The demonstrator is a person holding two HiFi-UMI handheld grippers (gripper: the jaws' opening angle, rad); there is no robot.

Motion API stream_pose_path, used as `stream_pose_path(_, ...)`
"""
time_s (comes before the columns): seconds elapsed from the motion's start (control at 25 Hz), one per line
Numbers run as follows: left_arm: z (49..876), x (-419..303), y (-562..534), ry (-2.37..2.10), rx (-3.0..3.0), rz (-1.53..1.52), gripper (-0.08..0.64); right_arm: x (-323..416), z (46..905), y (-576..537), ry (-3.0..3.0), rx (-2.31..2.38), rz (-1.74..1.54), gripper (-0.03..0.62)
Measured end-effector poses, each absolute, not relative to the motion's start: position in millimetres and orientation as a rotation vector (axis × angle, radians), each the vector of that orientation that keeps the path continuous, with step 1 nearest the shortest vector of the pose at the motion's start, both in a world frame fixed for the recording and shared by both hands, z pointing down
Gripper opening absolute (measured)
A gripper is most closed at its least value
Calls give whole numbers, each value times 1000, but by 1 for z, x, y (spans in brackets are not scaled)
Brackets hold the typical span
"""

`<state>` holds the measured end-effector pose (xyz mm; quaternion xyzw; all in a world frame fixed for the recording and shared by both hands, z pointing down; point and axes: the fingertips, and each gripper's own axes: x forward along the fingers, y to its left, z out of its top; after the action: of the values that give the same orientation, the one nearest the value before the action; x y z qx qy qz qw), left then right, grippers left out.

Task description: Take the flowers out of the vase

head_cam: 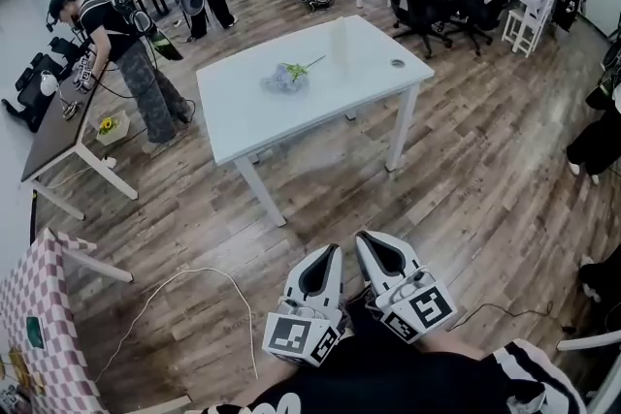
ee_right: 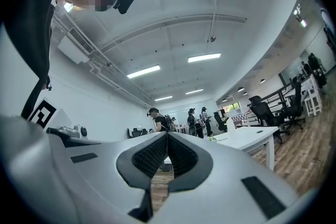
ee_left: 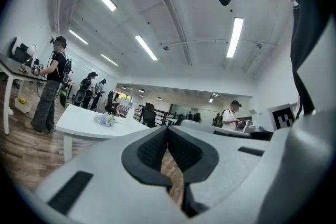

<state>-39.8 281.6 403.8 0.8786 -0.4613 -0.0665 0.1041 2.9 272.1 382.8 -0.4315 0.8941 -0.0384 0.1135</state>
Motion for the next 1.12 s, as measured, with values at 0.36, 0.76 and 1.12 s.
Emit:
stream_pose_path(0.36,399,-42,311,-1324,2619,-207,8,-3,379,301,2613,-1277,-103,20)
stream_pose_path(0.76,406,-33,312,-1285,2611,-181,8,-4,385,310,2652,-1266,-70,20)
stream_pose_path(1.12,402,-10,312,-1236,2643,-172,8,18,384,309,2662,-1329,-41,18)
